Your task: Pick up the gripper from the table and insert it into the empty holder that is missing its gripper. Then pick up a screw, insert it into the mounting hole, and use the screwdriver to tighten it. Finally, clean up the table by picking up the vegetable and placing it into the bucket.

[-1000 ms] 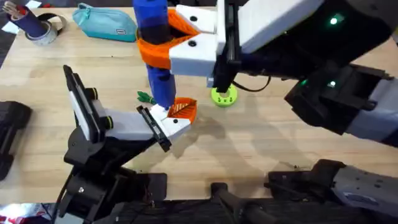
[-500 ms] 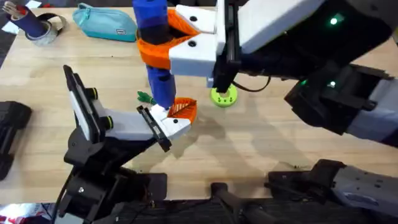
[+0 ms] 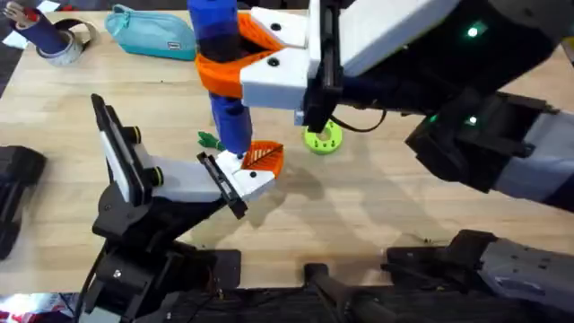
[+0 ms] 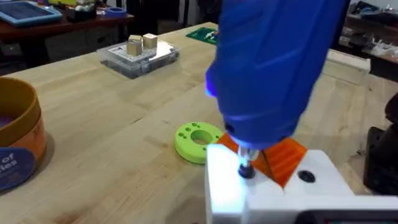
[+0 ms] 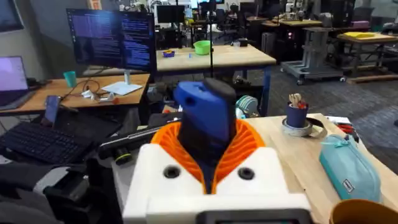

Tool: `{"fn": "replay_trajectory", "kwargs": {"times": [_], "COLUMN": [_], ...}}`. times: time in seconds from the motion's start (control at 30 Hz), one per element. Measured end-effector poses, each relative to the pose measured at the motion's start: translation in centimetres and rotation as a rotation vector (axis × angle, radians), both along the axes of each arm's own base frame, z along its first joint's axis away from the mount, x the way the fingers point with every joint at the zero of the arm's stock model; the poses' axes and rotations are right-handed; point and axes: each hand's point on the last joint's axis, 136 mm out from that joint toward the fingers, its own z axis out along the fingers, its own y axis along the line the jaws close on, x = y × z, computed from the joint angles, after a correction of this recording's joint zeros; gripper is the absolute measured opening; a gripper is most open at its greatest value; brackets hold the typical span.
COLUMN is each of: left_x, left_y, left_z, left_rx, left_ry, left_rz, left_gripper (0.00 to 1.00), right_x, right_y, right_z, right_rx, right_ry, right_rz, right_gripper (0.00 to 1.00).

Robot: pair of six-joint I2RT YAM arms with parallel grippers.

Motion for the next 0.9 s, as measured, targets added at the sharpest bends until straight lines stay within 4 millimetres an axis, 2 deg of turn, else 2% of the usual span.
{"fn": "replay_trajectory", "kwargs": {"times": [0.9], "left_x": [0.03], "left_y": [0.0], "left_z": [0.18], "left_rx": [-0.004], "left_ry": [-0.006], "left_rz": [0.001], "left_gripper": [0.01], "right_x": [-0.74], "right_y": [0.52], "right_z": [0.69], "right_rx": [0.039], "right_ry": [-0.04], "right_rz": [0.025], "right_gripper": [0.033]}}
